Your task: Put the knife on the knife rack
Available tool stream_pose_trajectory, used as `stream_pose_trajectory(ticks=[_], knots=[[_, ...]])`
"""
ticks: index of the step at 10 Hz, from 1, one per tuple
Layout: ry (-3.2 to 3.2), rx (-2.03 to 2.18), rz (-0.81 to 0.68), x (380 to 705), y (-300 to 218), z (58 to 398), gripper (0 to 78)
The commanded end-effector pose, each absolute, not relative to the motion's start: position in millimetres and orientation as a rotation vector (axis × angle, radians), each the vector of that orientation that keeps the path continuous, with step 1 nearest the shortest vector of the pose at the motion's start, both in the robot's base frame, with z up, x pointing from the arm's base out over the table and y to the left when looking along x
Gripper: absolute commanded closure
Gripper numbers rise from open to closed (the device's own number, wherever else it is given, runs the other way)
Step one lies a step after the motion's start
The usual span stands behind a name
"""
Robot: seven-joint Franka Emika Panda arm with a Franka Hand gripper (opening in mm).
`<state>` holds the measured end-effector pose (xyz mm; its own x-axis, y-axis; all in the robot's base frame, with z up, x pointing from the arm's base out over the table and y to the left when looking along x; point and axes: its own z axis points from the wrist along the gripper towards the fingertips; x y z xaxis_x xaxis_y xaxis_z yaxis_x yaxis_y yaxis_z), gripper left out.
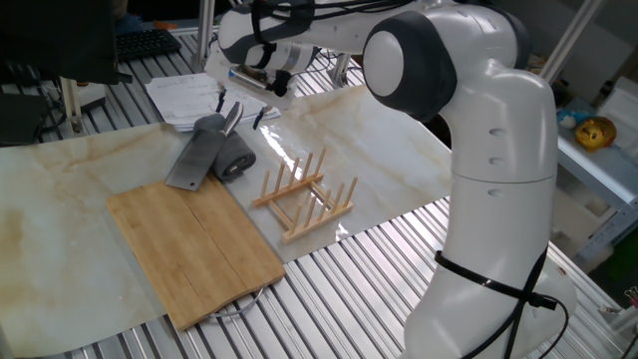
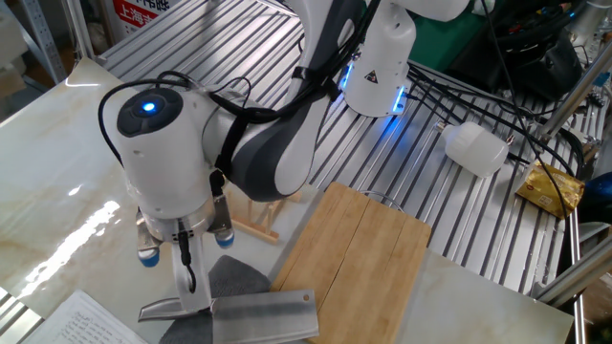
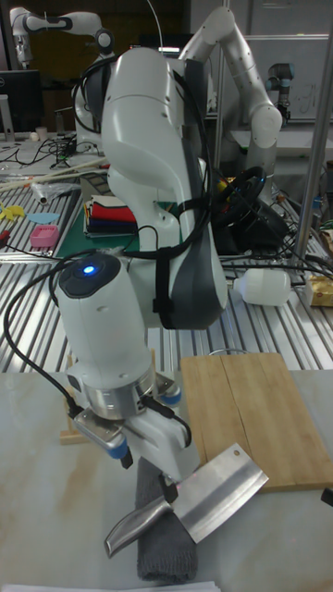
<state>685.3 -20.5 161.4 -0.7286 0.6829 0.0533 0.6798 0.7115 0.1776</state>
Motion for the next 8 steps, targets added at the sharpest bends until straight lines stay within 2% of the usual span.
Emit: stream_pose_trajectory(ticks=[1,8], knots=[[2.861,1.166,0.296,692,-13,150,0.1],[2.836,1.15,0.287,704,-3,125,0.1]])
